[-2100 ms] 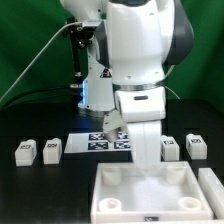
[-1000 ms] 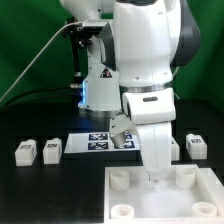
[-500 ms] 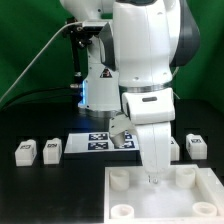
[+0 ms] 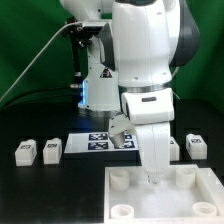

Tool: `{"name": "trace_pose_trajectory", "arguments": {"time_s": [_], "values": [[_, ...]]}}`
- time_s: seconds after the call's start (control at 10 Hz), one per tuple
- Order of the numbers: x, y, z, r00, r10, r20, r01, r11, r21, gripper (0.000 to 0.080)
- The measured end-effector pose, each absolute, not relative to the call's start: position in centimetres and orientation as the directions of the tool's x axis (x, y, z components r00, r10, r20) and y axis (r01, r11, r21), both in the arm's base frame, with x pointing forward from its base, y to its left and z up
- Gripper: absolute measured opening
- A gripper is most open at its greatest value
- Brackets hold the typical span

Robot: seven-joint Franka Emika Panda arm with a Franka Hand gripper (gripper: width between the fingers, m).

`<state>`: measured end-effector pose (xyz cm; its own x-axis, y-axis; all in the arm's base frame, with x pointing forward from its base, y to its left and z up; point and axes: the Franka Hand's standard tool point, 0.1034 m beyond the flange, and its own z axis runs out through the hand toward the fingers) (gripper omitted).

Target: Assemble one leg

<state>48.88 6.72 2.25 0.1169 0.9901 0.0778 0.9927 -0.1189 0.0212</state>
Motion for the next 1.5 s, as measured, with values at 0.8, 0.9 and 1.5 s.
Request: {"name": "trace_pose_trajectory", "arguments": {"time_s": [0.8,0.9,1.5], "values": [[45.0,15.0,7.1,0.859,0.507,0.074,0.511,-0.858,-0.047,0.0649],[45.0,15.0,7.1,0.908,0.413,0.069,0.417,-0.907,-0.060,0.0649],[42.7,17.5,5.8,0.999,0.019,-0.035,0.015,-0.995,-0.098,0.0649]]}}
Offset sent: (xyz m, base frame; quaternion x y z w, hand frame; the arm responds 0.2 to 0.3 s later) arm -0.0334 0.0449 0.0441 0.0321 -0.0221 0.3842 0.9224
